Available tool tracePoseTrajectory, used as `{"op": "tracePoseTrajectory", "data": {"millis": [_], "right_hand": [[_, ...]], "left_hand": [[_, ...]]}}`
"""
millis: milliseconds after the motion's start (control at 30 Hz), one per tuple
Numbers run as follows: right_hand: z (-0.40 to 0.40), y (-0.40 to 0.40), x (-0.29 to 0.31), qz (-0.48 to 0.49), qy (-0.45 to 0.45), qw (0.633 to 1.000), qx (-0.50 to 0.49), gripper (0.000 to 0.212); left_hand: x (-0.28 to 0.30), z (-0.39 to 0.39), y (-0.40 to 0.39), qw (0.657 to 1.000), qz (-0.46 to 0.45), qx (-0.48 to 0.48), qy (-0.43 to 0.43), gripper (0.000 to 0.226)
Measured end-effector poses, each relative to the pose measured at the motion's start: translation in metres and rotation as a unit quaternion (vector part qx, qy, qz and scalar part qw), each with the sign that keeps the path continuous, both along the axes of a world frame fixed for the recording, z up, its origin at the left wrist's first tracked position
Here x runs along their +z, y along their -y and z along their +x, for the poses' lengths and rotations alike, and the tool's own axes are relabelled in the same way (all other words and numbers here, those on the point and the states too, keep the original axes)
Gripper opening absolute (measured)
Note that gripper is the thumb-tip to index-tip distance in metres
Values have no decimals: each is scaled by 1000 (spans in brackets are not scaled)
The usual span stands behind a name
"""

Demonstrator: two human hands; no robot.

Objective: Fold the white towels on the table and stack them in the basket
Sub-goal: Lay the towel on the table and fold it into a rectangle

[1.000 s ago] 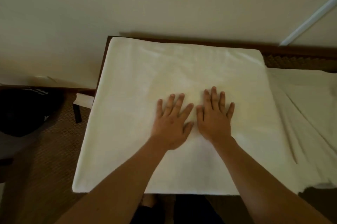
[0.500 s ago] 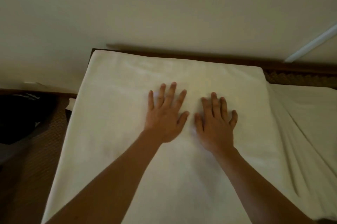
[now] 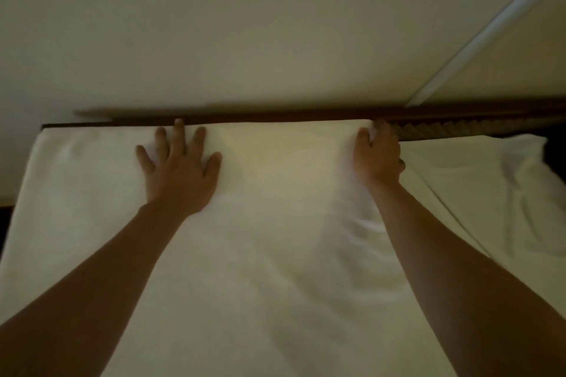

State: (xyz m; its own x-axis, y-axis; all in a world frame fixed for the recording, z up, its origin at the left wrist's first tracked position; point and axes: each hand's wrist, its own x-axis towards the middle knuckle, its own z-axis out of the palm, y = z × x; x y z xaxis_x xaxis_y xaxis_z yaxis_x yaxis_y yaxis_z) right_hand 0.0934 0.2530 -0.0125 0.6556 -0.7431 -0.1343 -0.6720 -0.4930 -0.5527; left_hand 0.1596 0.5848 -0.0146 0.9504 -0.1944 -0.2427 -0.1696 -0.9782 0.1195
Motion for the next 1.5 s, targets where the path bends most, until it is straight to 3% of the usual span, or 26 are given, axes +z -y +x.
{"op": "tracePoseTrajectory", "data": {"millis": [100, 200, 333, 500, 667, 767, 900, 1000, 1100, 1167, 1233, 1300, 1367, 1500], "right_hand": [[20, 33, 5, 233, 26, 965, -117, 38], [22, 58, 1, 363, -16, 921, -143, 23], [12, 73, -10, 431, -15, 887, -164, 38], [11, 83, -11, 431, 14, 883, -186, 19], [13, 88, -5, 344, 109, 910, -203, 11], [20, 91, 2, 259, 132, 943, -164, 9], [38, 94, 6, 190, 165, 958, -135, 12], [49, 92, 0, 119, 108, 978, -131, 12], [46, 74, 5, -48, 5, 991, -127, 29], [37, 38, 12, -133, 26, 989, -54, 42], [23, -18, 13, -152, 32, 982, 107, 49], [11, -69, 1, -140, -53, 959, 242, 58], [4, -94, -12, -134, -123, 946, 267, 66], [3, -96, -21, -161, -124, 945, 255, 69]], "left_hand": [[-7, -1, 25, 1000, 2, -1, -2, 74], [-12, 1, 27, 1000, 5, 9, 11, 74], [-11, 0, 29, 1000, 1, 7, 25, 74], [-14, 1, 31, 999, -7, 19, 32, 74], [-14, 2, 30, 999, -2, 14, 28, 75], [-14, 7, 30, 1000, 1, 14, 25, 75], [-15, 19, 35, 999, 13, 26, 19, 73], [-17, 28, 40, 999, 18, 25, 16, 72], [-16, 32, 42, 1000, 10, 19, 2, 73], [-12, 22, 40, 1000, 0, -10, 10, 74], [-10, 3, 35, 998, -11, -61, 8, 76], [-11, -10, 20, 995, 2, -95, 7, 73], [-11, -4, -8, 996, 18, -83, 9, 73], [-9, 35, -98, 999, 34, 23, 14, 77]]}}
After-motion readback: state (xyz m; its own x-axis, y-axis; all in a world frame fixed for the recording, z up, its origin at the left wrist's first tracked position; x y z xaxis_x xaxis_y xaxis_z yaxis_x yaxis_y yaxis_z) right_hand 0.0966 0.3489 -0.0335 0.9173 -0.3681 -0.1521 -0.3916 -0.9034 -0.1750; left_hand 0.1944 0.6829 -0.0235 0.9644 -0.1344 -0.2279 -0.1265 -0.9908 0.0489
